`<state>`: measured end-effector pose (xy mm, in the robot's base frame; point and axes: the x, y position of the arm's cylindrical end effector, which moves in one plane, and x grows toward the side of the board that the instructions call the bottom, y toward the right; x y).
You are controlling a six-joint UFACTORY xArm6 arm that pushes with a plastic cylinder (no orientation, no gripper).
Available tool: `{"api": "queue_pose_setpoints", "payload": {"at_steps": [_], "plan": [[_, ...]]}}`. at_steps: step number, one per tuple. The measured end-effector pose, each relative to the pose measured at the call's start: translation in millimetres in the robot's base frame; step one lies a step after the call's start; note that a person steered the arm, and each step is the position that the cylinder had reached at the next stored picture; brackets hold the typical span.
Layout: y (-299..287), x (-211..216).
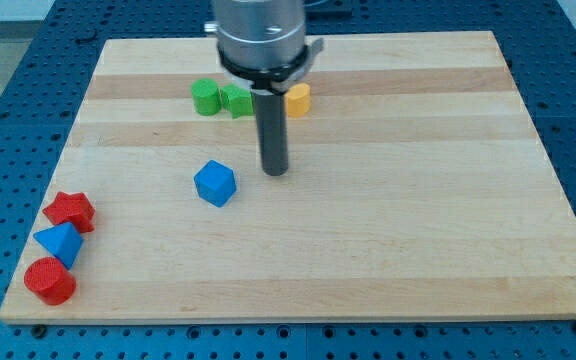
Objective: Move your arm right side of the blue cube
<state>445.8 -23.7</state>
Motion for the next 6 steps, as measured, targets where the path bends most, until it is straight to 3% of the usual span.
{"api": "queue_pose_setpoints", "payload": {"at_steps": [2,6], "plan": [[0,25],[-65,26]]}}
